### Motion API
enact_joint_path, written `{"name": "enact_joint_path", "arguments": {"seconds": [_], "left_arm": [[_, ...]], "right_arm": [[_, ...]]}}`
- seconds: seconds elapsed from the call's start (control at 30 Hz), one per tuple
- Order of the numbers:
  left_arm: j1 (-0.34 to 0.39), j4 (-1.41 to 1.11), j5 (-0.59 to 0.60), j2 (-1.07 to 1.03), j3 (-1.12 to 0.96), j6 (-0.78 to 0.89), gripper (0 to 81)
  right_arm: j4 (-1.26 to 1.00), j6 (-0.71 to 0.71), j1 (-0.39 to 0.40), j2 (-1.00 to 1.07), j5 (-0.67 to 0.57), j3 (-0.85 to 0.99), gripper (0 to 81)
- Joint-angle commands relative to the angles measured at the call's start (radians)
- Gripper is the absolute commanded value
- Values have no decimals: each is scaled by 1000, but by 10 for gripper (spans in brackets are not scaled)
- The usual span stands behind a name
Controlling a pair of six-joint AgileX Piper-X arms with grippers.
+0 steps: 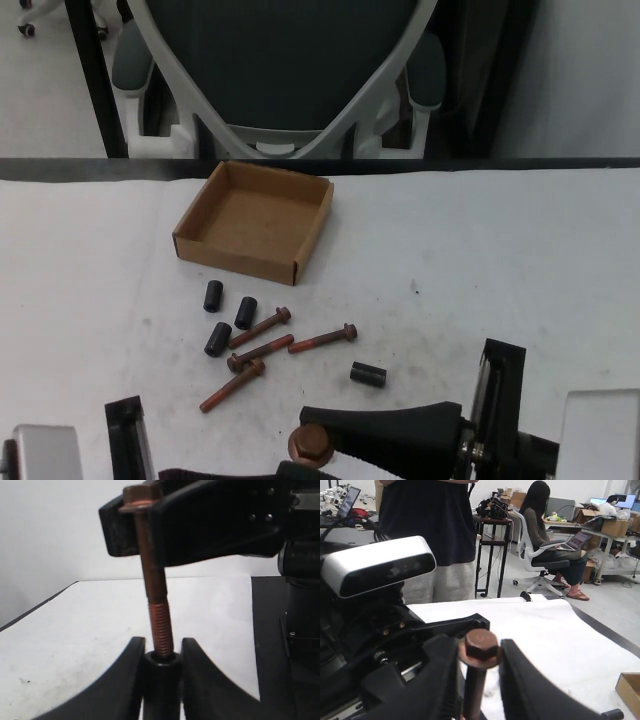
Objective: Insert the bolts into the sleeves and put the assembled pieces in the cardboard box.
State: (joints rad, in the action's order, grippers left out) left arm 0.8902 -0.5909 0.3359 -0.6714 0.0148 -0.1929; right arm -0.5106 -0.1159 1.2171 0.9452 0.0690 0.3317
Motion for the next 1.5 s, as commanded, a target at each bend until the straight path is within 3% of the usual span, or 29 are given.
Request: {"name": "enact_joint_path", "arguments": {"seconds": [0.0,0.23,0.67,1.33,1.47], "left_arm": [[-6,-35,-6,-3,-23,5,8],[-45,-35,-4,-50,-78,13,8],[-43,-192,-26,-290,-163,-17,8],[-43,-282,-128,-280,-163,-61,8],[-43,-282,-128,-272,-160,-61,8]], "right_arm": [[-3,-45,-4,6,37,12,2],[-3,-49,-39,6,45,27,2],[5,-51,-102,6,38,32,2],[87,-51,-123,6,46,32,2],[85,-51,-123,6,109,32,2]]}}
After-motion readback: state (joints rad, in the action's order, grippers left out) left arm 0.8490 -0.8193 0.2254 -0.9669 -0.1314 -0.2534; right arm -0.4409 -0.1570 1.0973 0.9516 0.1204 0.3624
